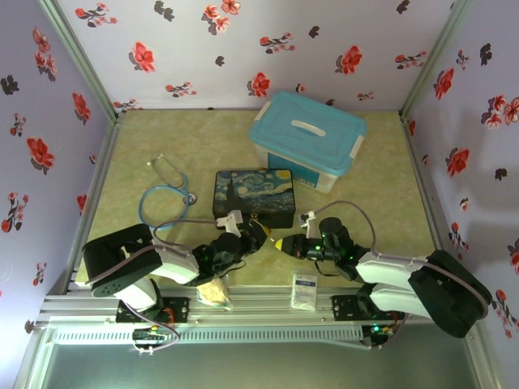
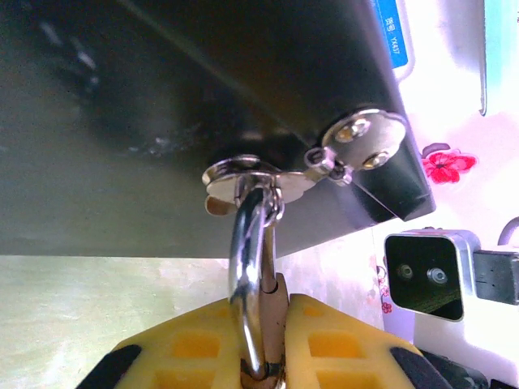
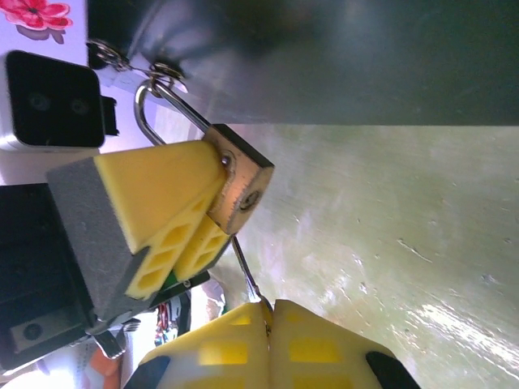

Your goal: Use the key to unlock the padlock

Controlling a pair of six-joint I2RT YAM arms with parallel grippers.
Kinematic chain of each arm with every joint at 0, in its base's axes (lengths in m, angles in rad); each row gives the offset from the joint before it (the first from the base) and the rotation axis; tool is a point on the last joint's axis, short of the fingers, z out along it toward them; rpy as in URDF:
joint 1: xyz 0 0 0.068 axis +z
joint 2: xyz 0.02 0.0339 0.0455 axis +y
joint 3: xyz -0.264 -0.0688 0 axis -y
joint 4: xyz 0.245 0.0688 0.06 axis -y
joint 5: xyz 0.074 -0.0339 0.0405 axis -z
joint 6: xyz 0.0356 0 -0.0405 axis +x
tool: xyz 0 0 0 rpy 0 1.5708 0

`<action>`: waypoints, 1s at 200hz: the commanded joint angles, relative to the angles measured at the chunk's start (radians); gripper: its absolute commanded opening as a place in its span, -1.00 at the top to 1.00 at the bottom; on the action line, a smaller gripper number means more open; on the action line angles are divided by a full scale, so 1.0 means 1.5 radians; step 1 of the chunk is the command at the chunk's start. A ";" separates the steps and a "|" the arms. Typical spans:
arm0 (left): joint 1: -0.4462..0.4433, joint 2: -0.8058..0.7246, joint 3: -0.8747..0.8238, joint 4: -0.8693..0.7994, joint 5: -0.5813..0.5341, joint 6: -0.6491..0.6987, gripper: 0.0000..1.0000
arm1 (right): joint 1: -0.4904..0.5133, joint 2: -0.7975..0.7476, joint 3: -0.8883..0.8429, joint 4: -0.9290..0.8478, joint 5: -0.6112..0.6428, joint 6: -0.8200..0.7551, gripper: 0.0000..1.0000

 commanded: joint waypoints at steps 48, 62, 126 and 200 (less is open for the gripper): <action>0.004 -0.021 0.017 0.019 -0.001 -0.005 1.00 | -0.004 -0.007 0.017 0.023 0.023 -0.015 1.00; 0.003 -0.020 0.018 0.022 0.001 -0.007 1.00 | -0.008 -0.005 0.021 0.021 0.028 -0.018 1.00; 0.000 -0.010 0.010 0.070 0.006 -0.021 1.00 | -0.014 0.037 0.043 0.044 0.016 -0.022 1.00; -0.003 -0.014 -0.004 0.087 -0.012 -0.035 1.00 | -0.016 0.026 0.028 0.006 0.011 -0.034 1.00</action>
